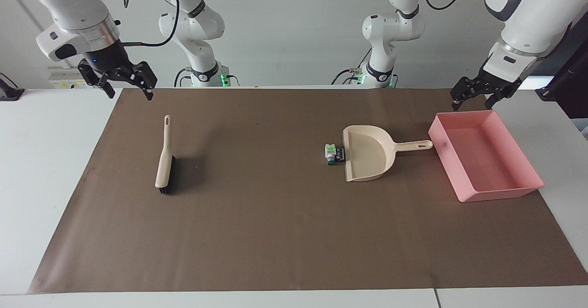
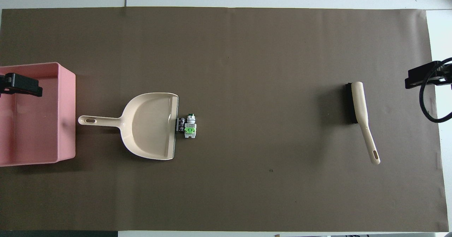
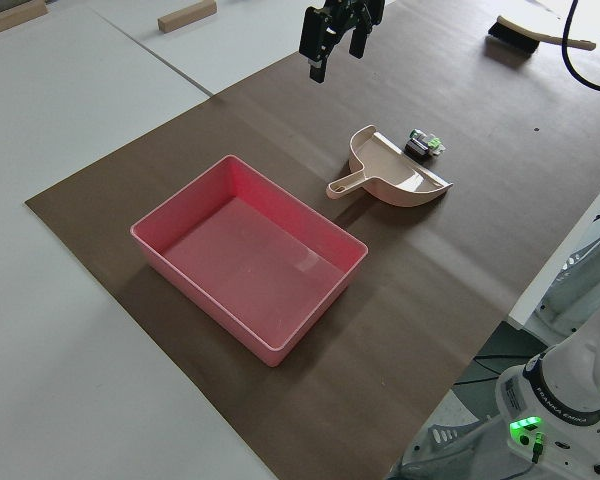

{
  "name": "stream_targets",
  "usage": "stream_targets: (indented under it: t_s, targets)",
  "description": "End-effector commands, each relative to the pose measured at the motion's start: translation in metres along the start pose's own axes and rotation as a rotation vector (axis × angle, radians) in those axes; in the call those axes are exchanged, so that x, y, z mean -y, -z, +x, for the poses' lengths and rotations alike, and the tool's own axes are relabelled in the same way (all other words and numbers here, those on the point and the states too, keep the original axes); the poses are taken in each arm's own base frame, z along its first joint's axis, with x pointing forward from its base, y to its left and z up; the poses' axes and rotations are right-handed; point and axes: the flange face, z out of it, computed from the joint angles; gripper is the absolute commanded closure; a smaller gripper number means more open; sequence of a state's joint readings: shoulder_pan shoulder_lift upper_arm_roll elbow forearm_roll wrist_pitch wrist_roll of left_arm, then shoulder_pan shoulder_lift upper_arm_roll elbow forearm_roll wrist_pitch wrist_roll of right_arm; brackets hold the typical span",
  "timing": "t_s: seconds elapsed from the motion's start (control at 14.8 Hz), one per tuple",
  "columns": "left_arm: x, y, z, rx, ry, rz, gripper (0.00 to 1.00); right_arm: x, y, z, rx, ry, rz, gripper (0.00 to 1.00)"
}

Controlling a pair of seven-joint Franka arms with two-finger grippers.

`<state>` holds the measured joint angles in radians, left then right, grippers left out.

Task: Clean e-waste and dump in bin

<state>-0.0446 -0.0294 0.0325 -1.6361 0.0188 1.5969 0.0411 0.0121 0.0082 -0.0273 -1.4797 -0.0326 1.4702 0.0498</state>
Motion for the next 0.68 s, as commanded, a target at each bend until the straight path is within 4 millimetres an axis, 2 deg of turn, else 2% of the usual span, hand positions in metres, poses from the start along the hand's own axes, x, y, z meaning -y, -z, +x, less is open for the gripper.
stream_targets:
  t_s: [0.0,0.14,0.47,0.61]
  targets:
    - [0.0023,-0.0029,-0.0070,-0.016,0.014,0.006,0.00,-0.0011,0.0003,0.0016,-0.007,0.016,-0.002,0.00]
    - [-0.0025,-0.0021,-0.0061,-0.019,0.011,0.008,0.00,-0.0019,0.0001,0.0013,-0.004,0.016,-0.003,0.00]
    - [0.0018,-0.0017,-0.0066,-0.017,0.033,0.009,0.00,-0.0019,-0.0001,0.0014,-0.007,0.014,-0.002,0.00]
    - [-0.0015,-0.0030,-0.0064,-0.016,0.022,0.009,0.00,-0.0013,-0.0054,-0.0029,0.007,0.022,-0.003,0.00]
